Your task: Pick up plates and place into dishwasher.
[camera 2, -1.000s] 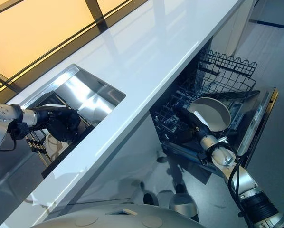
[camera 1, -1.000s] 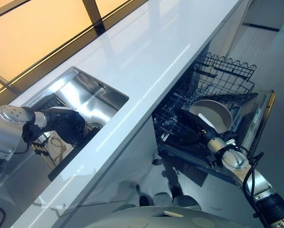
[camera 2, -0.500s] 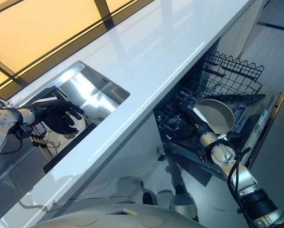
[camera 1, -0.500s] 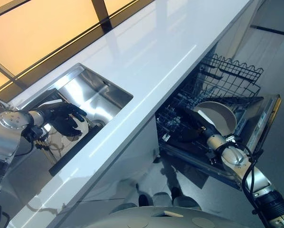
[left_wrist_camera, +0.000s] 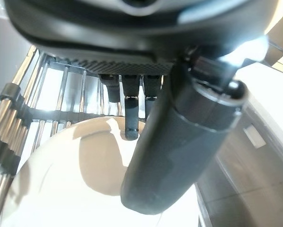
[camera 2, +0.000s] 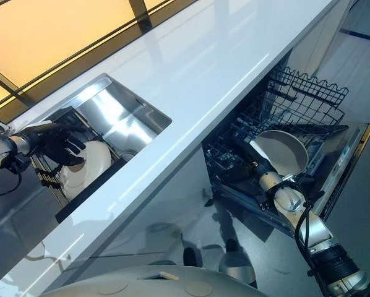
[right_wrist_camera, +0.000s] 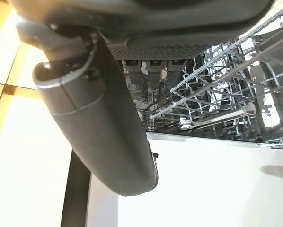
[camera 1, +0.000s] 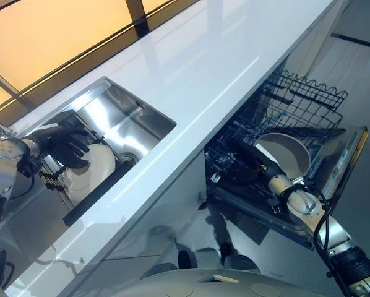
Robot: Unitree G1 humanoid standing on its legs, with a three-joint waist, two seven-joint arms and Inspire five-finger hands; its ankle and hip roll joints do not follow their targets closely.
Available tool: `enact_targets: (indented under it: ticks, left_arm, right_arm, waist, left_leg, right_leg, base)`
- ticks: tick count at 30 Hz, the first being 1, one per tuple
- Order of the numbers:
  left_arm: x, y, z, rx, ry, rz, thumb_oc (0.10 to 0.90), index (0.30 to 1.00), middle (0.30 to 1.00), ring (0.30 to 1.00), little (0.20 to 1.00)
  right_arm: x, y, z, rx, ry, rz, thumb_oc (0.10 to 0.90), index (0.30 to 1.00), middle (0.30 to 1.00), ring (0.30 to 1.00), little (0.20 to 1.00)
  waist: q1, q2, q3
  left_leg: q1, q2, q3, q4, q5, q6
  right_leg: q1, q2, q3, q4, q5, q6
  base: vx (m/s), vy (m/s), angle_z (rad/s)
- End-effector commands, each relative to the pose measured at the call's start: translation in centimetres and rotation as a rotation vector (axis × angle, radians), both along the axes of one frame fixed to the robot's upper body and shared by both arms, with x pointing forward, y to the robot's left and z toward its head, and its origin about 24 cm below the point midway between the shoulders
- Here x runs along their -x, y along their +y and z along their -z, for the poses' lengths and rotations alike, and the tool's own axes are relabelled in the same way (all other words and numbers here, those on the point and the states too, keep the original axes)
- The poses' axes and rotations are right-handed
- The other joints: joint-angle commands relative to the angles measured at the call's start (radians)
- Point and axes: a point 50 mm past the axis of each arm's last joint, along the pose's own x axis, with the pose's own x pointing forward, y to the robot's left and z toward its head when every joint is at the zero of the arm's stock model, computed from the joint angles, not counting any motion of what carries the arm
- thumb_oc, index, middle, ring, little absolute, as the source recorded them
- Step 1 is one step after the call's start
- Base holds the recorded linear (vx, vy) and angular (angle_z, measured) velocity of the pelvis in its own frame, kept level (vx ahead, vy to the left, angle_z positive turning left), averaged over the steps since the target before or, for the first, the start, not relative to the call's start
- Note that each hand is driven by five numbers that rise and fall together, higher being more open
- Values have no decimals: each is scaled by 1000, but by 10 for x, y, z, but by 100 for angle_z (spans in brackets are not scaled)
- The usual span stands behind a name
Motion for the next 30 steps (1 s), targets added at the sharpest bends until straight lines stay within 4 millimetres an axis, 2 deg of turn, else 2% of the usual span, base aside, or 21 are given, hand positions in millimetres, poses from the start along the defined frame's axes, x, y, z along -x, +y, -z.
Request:
enact_targets:
  ticks: [1,9,14,22,30]
  left_arm:
    - [-5,19,-39,-194,-46,-50,800,900,900,900,900]
    - [-16,16,-52,-230,-138,-48,800,900,900,900,900]
    - [-27,13,-85,-230,-336,-90,800,900,900,900,900]
    - [-29,17,-112,-212,-440,-127,800,900,900,900,900]
    - [-29,16,-115,-221,-447,-129,800,900,900,900,900]
  right_arm:
    - [-18,28,-41,-80,-232,-114,800,900,900,900,900]
    - [-17,31,-37,-86,-219,-113,800,900,900,900,900]
    - [-17,38,-38,-137,-239,-119,800,900,900,900,900]
    - [-13,39,-28,-168,-224,-66,800,900,900,900,900]
    - [-14,36,-31,-163,-230,-41,800,900,900,900,900]
  waist:
    - [-11,-31,-42]
    - [-25,-23,-28]
    - [-31,-18,-24]
    - [-36,-19,-35]
    - [-38,-19,-37]
  left_leg:
    - [-47,-77,26,12,-32,10]
    - [-50,-79,34,17,-32,12]
    - [-49,-79,37,19,-33,11]
    - [-45,-75,41,21,-38,12]
    - [-38,-77,38,25,-42,11]
  right_leg:
    - [-35,-5,-11,71,-43,98]
    - [-44,-4,-6,87,-50,96]
    - [-42,-2,-5,93,-58,93]
    - [-41,1,-7,96,-62,92]
    - [-34,3,-4,95,-63,92]
  base:
    - [69,-21,0]
    - [49,-9,-1]
    - [25,-2,0]
    - [0,0,0]
    - [0,0,0]
